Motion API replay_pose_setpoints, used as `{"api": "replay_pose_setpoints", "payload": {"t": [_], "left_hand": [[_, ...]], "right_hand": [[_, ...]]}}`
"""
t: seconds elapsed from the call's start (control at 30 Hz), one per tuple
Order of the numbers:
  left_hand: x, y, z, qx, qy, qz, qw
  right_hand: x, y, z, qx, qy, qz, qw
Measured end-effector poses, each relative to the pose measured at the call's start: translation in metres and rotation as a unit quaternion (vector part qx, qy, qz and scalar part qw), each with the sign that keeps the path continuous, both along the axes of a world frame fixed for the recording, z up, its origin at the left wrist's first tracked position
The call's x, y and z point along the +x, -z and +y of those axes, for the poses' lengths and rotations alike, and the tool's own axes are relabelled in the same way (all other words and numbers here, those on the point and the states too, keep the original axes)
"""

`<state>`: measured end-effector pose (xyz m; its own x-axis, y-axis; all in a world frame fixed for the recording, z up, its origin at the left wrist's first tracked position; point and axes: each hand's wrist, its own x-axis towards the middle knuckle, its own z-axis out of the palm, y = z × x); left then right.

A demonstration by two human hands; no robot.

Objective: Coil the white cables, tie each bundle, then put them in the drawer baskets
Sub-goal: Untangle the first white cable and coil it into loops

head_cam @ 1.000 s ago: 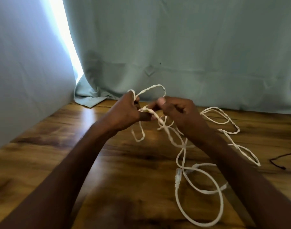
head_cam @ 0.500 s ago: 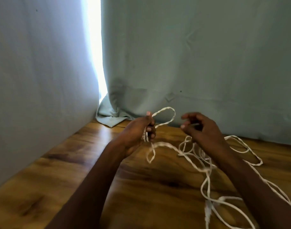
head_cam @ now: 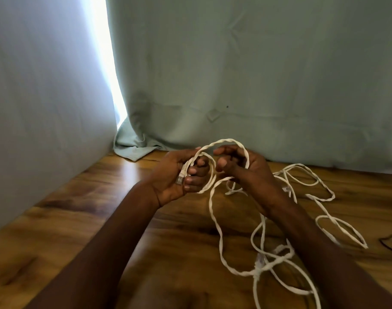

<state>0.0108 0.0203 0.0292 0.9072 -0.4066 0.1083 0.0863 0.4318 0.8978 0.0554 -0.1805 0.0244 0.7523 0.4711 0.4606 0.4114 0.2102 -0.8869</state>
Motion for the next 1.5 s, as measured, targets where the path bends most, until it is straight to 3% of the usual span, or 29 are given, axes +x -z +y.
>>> {"api": "replay_pose_setpoints", "payload": {"t": [0.07,0.17,0.3,0.4,0.5,0.57,0.63,0.77,0.9,1.07,1.2,1.27,1.4,1.5], "left_hand": [[0.002,0.002,0.000,-0.020,0.009,0.010,1.000],[0.002,0.001,-0.003,-0.024,0.027,0.018,0.999],[0.006,0.007,-0.008,-0.007,0.034,0.030,0.999],[0.007,0.011,-0.013,0.006,0.038,0.030,0.999],[0.004,0.015,-0.018,0.000,0.075,0.015,0.997],[0.004,0.018,-0.018,-0.032,0.106,0.016,0.994],[0.007,0.019,-0.017,-0.071,0.123,0.025,0.990],[0.010,0.016,-0.016,-0.117,0.112,0.034,0.986],[0.008,0.016,-0.014,-0.107,0.069,0.022,0.992],[0.004,0.012,-0.011,-0.117,0.040,0.002,0.992],[-0.001,0.014,-0.005,-0.128,0.057,0.011,0.990],[-0.006,0.015,-0.006,-0.135,0.040,0.019,0.990],[-0.010,0.019,-0.012,-0.128,-0.049,0.039,0.990],[-0.009,0.022,-0.016,-0.139,-0.006,0.025,0.990]], "right_hand": [[-0.001,0.004,0.003,-0.013,-0.006,-0.024,1.000],[-0.002,0.005,0.006,-0.006,0.075,-0.085,0.993],[-0.006,0.001,0.006,0.064,0.079,-0.064,0.993],[-0.005,-0.003,0.006,0.126,0.079,0.025,0.989],[0.000,-0.010,-0.002,0.192,-0.024,0.182,0.964],[0.008,-0.009,-0.008,0.208,-0.067,0.236,0.947],[0.015,-0.004,-0.013,0.182,-0.071,0.242,0.950],[0.018,-0.001,-0.016,0.057,0.038,0.148,0.987],[0.005,-0.005,-0.008,0.026,0.036,0.106,0.993],[-0.004,0.002,0.002,-0.107,0.064,0.008,0.992],[-0.010,0.007,0.015,-0.087,0.088,0.002,0.992],[-0.010,0.005,0.016,-0.053,0.093,0.047,0.993],[-0.009,0.000,0.013,-0.014,0.108,0.102,0.989],[-0.008,0.001,0.014,-0.035,0.109,0.120,0.986]]}}
